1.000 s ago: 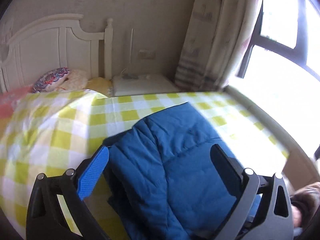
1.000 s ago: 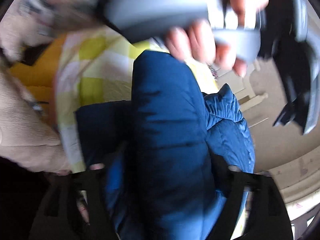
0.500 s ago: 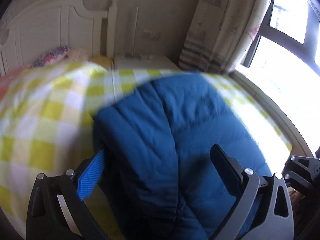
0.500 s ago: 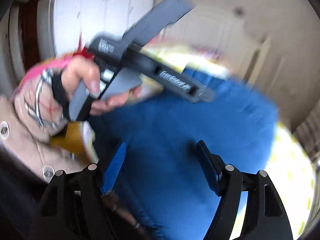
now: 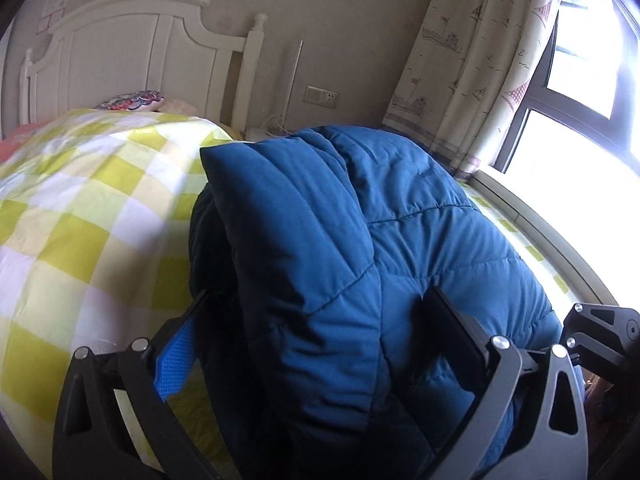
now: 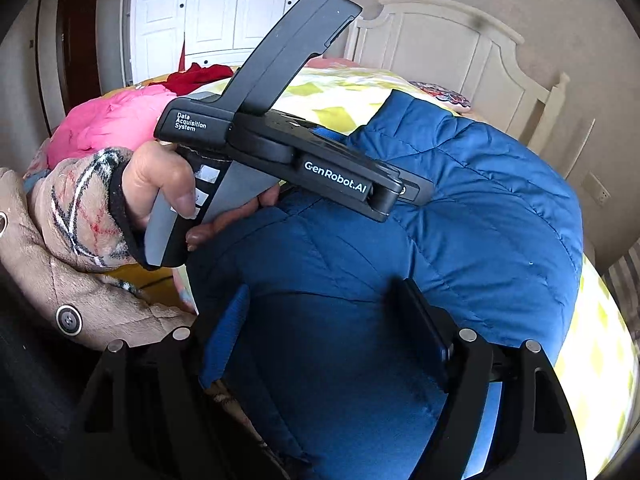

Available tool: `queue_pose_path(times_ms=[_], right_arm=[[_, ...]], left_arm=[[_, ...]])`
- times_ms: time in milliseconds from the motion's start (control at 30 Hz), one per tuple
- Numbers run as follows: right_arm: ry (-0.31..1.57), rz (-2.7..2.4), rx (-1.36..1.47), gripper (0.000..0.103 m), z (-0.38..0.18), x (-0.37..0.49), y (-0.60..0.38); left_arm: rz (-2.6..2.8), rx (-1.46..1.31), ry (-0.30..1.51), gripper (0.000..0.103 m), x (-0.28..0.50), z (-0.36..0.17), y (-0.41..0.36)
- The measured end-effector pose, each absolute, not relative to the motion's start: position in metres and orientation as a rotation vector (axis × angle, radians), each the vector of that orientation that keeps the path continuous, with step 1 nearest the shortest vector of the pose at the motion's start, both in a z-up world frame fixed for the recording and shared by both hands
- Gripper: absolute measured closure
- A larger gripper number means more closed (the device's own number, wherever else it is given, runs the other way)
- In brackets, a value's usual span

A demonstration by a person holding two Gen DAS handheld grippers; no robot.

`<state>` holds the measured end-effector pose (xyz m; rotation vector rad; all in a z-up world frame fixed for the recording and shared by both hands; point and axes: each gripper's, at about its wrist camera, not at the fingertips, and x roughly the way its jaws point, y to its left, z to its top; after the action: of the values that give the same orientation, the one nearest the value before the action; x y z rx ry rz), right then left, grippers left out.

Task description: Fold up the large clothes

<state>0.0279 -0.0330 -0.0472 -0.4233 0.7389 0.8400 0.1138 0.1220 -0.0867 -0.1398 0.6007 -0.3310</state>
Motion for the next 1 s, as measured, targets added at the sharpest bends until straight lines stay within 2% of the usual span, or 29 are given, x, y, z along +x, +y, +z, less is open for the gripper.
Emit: queue_pose_path(times_ms=[167, 333, 433, 600, 700, 833, 900, 1000], right_arm=[[0.744, 0.824, -0.46, 0.027, -0.042, 0.021, -0.03], [0.715, 0.905, -0.525, 0.025, -0.002, 0.024, -0.052], [0.665, 0.823, -0.378, 0.023, 0.037, 0.066, -0.093], [0.661, 0.566, -0.104, 0.023, 0.059, 0.161, -0.131], [0.69, 0.467, 0.009, 0.031, 0.047, 0.212, -0.13], [0.772, 0.437, 0.04, 0.038, 0.013, 0.258, -0.114], [0.883, 0.441, -0.061, 0.038, -0.026, 0.272, -0.087], [0.918, 0.444, -0.229, 0.038, -0.057, 0.27, -0.059]], left_arm=[[-0.308, -0.097, 0.643, 0.002, 0.114, -0.076, 0.115], [-0.282, 0.062, 0.679, 0.002, 0.107, -0.044, 0.104], [-0.271, 0.081, 0.602, 0.002, 0.101, -0.009, 0.108], [-0.256, 0.098, 0.522, 0.002, 0.12, 0.033, 0.094], [-0.234, 0.13, 0.597, 0.002, 0.143, 0.016, 0.077], [-0.19, 0.151, 0.702, 0.002, 0.157, -0.043, 0.074], [-0.185, 0.087, 0.65, 0.002, 0.148, -0.054, 0.086], [-0.166, 0.067, 0.639, 0.002, 0.143, -0.062, 0.094]])
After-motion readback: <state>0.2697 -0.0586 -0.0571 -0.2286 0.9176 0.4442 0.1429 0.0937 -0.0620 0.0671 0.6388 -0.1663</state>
